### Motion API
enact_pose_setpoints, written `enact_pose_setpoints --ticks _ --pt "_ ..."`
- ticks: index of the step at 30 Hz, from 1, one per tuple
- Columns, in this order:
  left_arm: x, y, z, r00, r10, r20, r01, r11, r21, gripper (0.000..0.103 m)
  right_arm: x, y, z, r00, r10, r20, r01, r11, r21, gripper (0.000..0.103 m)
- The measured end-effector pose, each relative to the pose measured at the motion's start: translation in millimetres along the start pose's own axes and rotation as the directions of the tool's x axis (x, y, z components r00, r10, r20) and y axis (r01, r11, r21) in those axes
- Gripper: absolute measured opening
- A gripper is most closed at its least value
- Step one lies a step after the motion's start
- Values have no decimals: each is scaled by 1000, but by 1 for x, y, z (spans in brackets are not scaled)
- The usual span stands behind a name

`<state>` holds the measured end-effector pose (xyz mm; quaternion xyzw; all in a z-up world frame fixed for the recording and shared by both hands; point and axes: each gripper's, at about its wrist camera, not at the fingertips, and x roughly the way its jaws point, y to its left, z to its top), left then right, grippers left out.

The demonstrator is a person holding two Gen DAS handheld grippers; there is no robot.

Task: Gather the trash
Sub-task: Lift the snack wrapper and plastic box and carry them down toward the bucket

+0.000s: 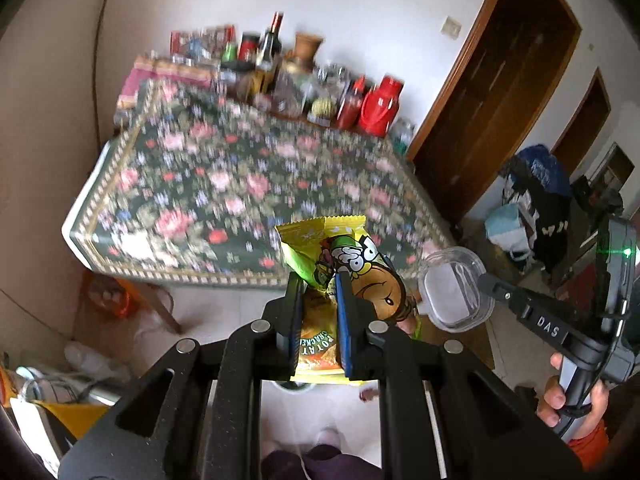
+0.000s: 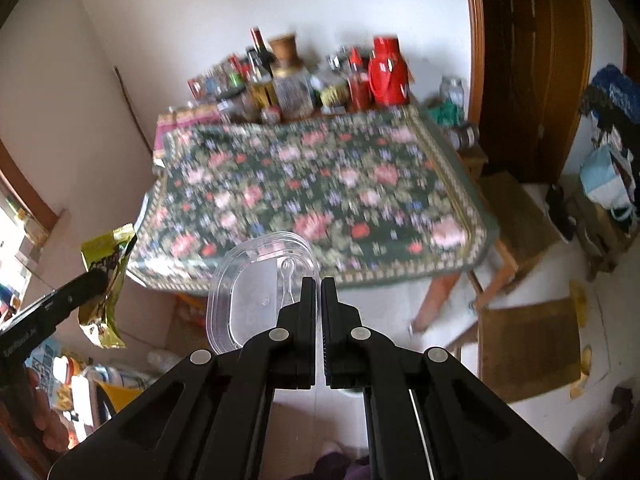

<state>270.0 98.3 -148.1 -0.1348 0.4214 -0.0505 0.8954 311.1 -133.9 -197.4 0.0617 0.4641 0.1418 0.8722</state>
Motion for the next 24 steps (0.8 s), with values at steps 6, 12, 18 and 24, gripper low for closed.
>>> enact_pose_setpoints --ticks 6,12,18,24 --pt "68 3 -26 991 50 -126 -55 998 -36 15 63 -33 -30 988 -22 -152 22 1000 1 3" --pt "143 17 -63 967 80 -242 -100 992 -71 15 136 -64 -65 956 -42 -290 41 999 -11 3" --pt "229 44 -115 933 110 -342 -159 980 -118 15 215 -93 -104 914 -73 -400 59 997 -47 3" --pt "300 68 -159 903 95 -418 -173 973 -153 15 290 -112 -145 883 -89 -461 61 995 -75 3"
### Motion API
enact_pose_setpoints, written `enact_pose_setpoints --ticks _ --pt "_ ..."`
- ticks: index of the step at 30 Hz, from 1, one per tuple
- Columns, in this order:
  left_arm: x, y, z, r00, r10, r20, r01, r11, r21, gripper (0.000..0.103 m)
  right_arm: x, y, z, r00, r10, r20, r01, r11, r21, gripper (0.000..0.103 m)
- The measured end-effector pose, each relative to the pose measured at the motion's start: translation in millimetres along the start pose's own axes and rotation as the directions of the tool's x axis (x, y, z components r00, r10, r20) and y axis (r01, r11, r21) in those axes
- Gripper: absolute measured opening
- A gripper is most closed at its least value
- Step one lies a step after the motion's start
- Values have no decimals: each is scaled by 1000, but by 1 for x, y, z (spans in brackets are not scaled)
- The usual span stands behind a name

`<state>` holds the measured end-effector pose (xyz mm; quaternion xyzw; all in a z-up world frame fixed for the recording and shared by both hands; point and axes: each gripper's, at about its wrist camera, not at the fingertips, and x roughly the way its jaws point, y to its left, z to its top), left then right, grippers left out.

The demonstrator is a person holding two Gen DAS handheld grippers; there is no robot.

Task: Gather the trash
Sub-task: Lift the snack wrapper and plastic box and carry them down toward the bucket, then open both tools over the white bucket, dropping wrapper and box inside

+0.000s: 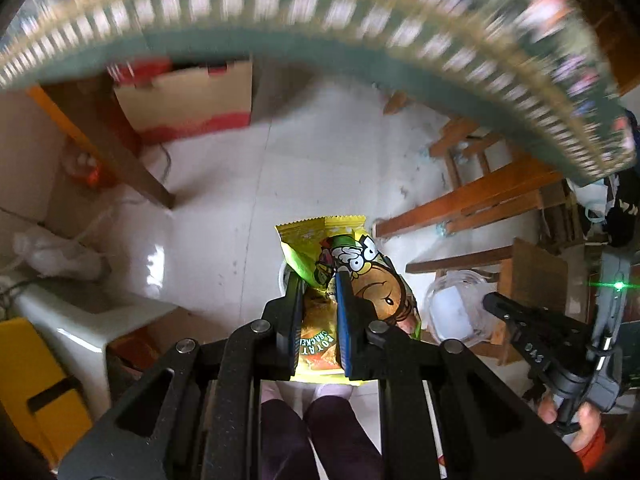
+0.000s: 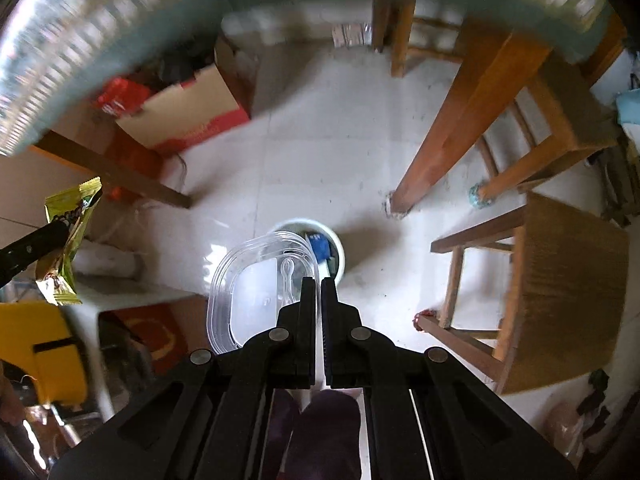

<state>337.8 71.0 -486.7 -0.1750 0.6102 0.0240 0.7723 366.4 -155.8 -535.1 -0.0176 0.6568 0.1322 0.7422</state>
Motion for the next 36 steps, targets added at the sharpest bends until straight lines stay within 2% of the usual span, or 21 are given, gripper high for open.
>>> enact_pose_setpoints --ticks 5,12,13,14,16,24,25,26,28,32,36 --pt "59 11 -3 999 10 -38 -9 1000 10 15 56 0 2 1000 2 -20 -2 1000 -2 3" --pt "126 24 -10 996 9 -84 -7 1000 20 15 121 0 14 991 78 -108 -76 997 30 6" --pt "133 25 -11 996 5 -92 -4 1000 19 15 128 1 15 989 86 -121 -83 996 31 11" --pt "135 24 -11 995 5 -97 -3 1000 19 15 134 1 14 987 89 -135 -85 996 30 24" --pt "147 22 -14 994 4 -113 -1 1000 21 15 138 1 12 989 62 -135 -59 998 22 40" --pt "167 -2 -14 983 -1 -185 8 999 40 15 106 -13 6 989 61 -138 -57 998 32 43" --pt "169 -6 -13 979 -6 -205 13 999 34 23 99 -15 6 989 62 -135 -58 998 32 43" --pt "169 -8 -12 975 -6 -221 13 1000 26 37 99 -14 7 989 62 -134 -59 998 29 43" --pt "167 -13 -10 970 1 -244 -1 1000 -3 51 82 -14 8 991 46 -126 -46 999 2 43" --pt "138 -26 -6 971 12 -239 -13 1000 0 51 44 -13 15 996 28 -86 -31 999 -36 43" --pt "83 -44 -2 980 45 -193 -35 998 51 51 -11 -10 20 997 65 -39 -67 997 -37 43"
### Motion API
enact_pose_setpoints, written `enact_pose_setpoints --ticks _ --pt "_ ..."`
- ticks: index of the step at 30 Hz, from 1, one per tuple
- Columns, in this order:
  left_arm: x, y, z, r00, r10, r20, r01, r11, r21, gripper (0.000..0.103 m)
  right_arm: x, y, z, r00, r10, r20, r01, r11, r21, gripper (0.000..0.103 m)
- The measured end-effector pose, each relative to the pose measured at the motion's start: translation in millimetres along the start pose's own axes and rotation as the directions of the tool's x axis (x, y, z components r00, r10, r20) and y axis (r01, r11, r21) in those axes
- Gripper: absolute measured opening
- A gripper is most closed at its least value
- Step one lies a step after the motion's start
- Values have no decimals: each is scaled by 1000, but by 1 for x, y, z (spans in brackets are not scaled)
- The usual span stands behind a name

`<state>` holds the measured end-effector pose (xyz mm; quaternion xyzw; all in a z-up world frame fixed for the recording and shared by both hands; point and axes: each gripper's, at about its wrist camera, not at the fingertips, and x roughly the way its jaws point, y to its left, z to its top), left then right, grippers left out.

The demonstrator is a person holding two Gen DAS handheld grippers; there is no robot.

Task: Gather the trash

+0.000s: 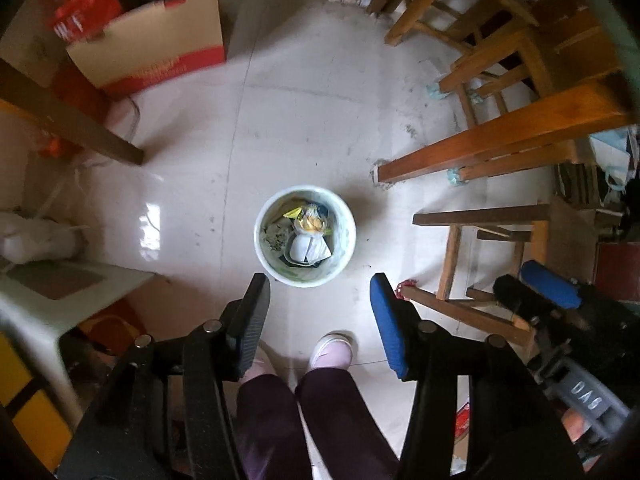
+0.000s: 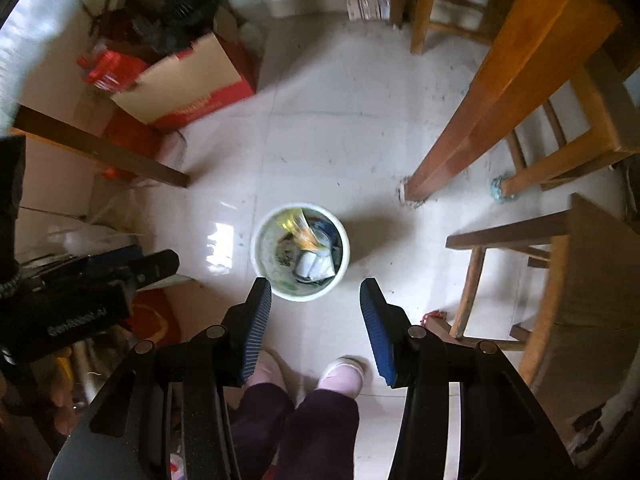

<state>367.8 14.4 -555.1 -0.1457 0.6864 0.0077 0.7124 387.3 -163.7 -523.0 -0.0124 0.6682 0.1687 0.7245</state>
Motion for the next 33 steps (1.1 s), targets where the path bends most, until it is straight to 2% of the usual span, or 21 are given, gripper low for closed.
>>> enact_pose_setpoints --ticks 2,5,9,12,14,17,19,22,23,24,28,29,31,33 --pt "-28 -6 -4 1000 16 26 -16 1000 15 51 -29 5 0 999 12 31 -12 1000 -9 43" --pt "-89 -19 -15 995 33 92 -36 999 26 51 -81 14 -2 996 32 83 -30 999 -33 43" --pt "-168 -32 -33 979 34 199 -40 999 26 51 -148 26 -9 985 46 165 -35 997 -69 43" --pt "-219 -43 -46 961 37 274 -51 998 43 51 -199 38 -18 970 52 237 -30 995 -94 43" --pt "-256 -52 -59 943 28 331 -53 996 66 51 -235 46 -27 953 60 298 -29 994 -108 43" --pt "-316 -64 -87 905 2 426 -51 993 106 51 -290 62 -45 913 69 401 -20 992 -126 43" --pt "-351 -72 -109 872 -21 489 -52 989 135 51 -324 72 -61 882 78 464 -14 990 -139 43" --pt "-402 -81 -141 810 -54 584 -66 981 182 51 -370 86 -85 835 88 543 -3 988 -156 43" --pt "-415 -83 -153 790 -64 610 -69 979 193 51 -388 91 -97 813 90 575 4 987 -160 43" --pt "-436 -83 -172 760 -79 645 -73 976 205 51 -401 97 -108 793 92 602 10 987 -163 43" --pt "-492 -78 -229 663 -119 740 -64 975 213 51 -452 118 -151 708 87 701 60 981 -183 43" --pt "-504 -77 -242 639 -125 759 -59 976 211 51 -463 125 -164 681 89 727 73 979 -188 43" --pt "-527 -71 -267 597 -142 790 -44 977 209 55 -479 133 -183 641 100 761 82 977 -198 44" --pt "-543 -67 -284 563 -158 811 -32 977 212 61 -493 140 -202 602 116 790 84 975 -206 51"
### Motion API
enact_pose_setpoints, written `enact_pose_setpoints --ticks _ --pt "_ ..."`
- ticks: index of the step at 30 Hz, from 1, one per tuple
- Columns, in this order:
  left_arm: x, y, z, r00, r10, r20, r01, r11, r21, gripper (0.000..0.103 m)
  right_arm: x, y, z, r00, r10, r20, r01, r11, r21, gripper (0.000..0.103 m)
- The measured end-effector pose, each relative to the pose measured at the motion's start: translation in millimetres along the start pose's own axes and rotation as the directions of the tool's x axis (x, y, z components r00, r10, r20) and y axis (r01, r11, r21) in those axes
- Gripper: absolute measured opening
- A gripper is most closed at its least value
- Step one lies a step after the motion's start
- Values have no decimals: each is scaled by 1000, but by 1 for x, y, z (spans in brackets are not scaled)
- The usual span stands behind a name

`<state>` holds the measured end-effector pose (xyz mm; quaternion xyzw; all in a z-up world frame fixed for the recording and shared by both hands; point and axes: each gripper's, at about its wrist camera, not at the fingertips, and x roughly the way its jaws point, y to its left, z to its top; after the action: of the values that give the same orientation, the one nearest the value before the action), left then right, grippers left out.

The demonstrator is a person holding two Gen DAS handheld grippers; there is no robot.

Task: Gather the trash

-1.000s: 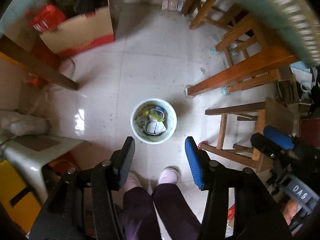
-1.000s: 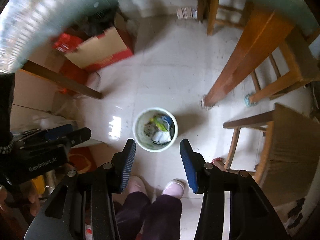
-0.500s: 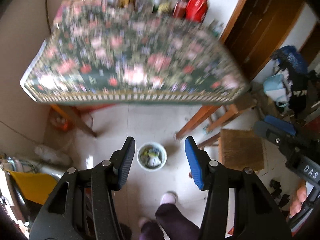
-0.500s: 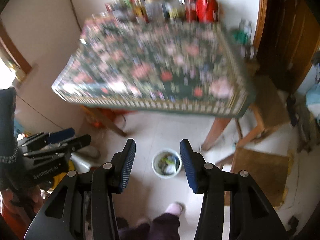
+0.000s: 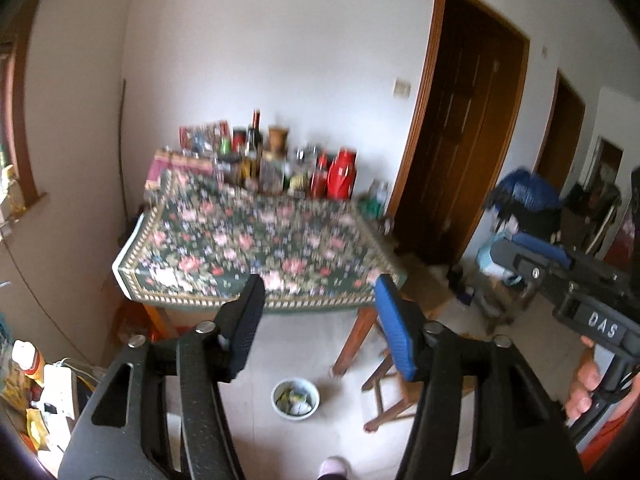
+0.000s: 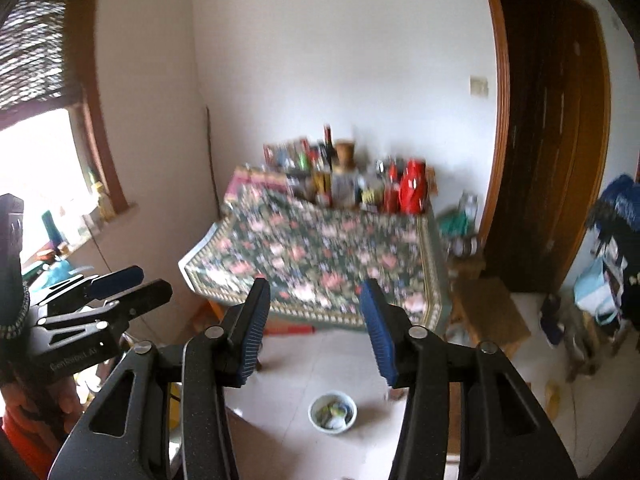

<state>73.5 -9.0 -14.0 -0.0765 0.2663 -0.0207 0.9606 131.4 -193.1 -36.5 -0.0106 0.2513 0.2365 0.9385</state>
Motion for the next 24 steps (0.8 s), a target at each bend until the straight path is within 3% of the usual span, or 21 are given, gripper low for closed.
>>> enact_pose_setpoints --ticks 2,5,8,24 --pt "-28 -1 0 999 -11 52 11 1000 4 73 -18 8 -1 999 3 44 -3 1000 -6 73" --pt "-51 0 -5 996 -4 91 3 1000 10 92 -32 18 -3 997 -3 74 5 1000 -21 85" --pt "-65 3 -9 995 -12 100 13 1000 -8 97 -39 26 -6 997 -17 80 20 999 -38 93" --pt "-85 11 -12 994 13 111 -14 1000 0 97 -54 39 -15 997 -14 69 15 1000 -6 93"
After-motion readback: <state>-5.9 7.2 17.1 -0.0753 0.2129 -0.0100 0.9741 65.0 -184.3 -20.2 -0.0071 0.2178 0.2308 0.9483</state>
